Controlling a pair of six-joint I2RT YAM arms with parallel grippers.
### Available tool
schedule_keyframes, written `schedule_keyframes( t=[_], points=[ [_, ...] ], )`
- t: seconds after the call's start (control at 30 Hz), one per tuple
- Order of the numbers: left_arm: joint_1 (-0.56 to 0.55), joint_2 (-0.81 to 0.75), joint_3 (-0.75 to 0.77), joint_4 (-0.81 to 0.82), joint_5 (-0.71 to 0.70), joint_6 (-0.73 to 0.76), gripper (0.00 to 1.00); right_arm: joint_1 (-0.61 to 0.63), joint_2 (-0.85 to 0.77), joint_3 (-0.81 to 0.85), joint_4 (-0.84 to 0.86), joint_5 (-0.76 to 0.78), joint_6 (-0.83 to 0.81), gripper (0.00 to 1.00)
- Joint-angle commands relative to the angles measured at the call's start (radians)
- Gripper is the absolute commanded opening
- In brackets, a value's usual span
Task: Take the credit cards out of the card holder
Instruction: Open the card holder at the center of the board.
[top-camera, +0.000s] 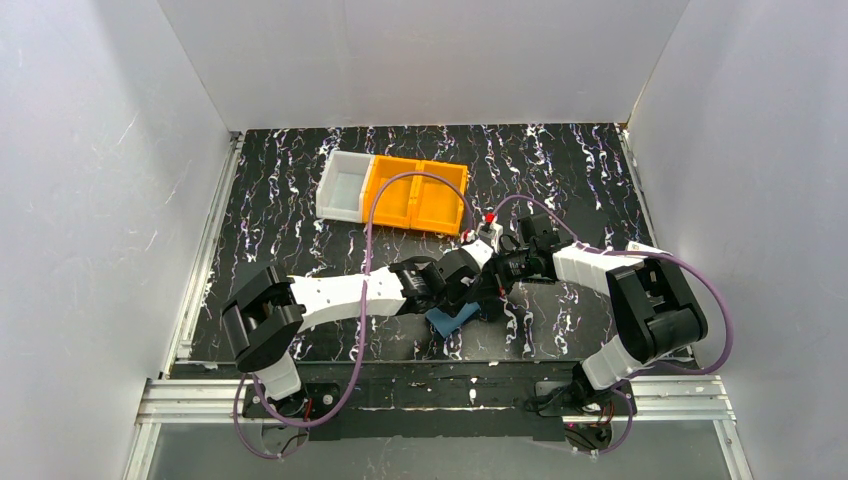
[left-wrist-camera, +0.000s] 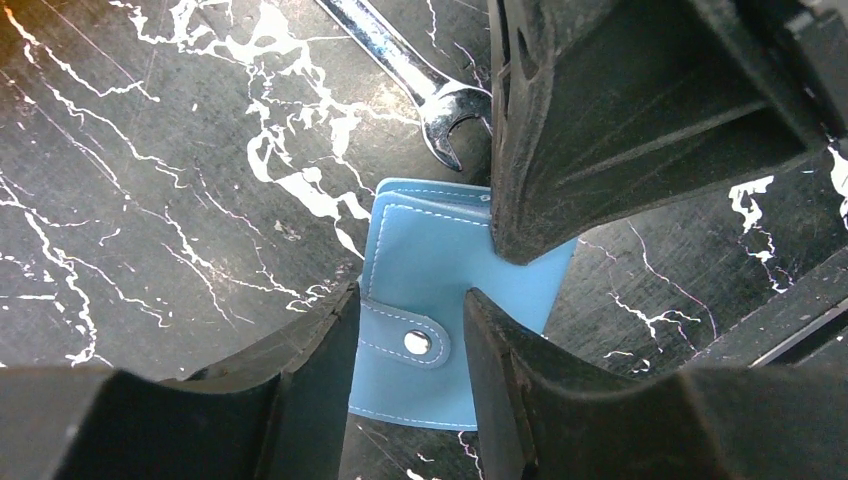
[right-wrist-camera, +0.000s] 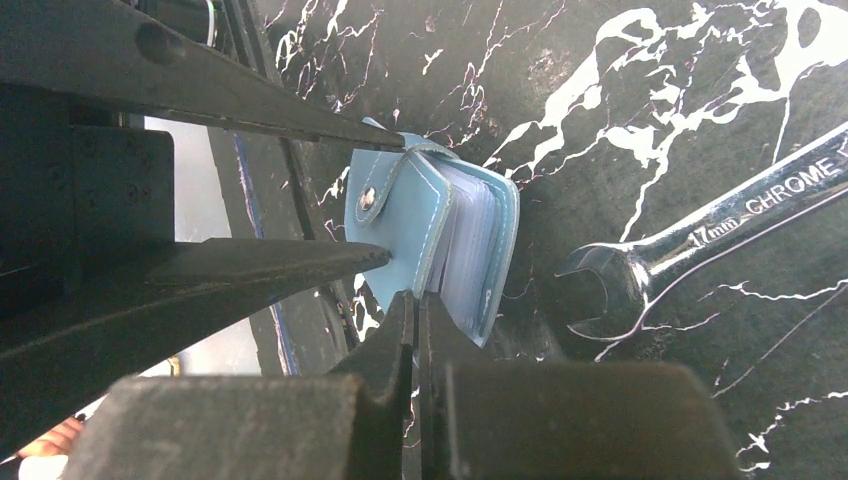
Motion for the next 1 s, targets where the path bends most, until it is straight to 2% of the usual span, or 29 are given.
schedule_keyframes(
  t=[0.0, 0.5, 0.8, 0.83, 0.97],
  points=[
    [-0.008, -0.004, 0.032, -0.059, -0.077, 0.005, 0.41, 0.007, 0.007, 0.044, 0.005, -0.053, 0.006, 0.01],
    [-0.015, -0.033, -0.012, -0.063, -0.017, -0.038, 0.41, 0.007, 0.014, 0.048, -0.007, -0.038, -0.004, 0.01],
    [-0.019, -0.027, -0.028, -0.073, -0.045, -0.042, 0.41, 0.007, 0.016, 0.049, -0.009, -0.039, -0.006, 0.01],
    [-0.02, -0.023, -0.028, -0.075, -0.059, -0.044, 0.4, 0.007, 0.016, 0.049, -0.009, -0.041, -0.006, 0.01],
    [-0.02, -0.022, -0.024, -0.104, -0.136, -0.061, 0.24, 0.007, 0.016, 0.049, -0.013, -0.042, -0.01, 0.01]
  ],
)
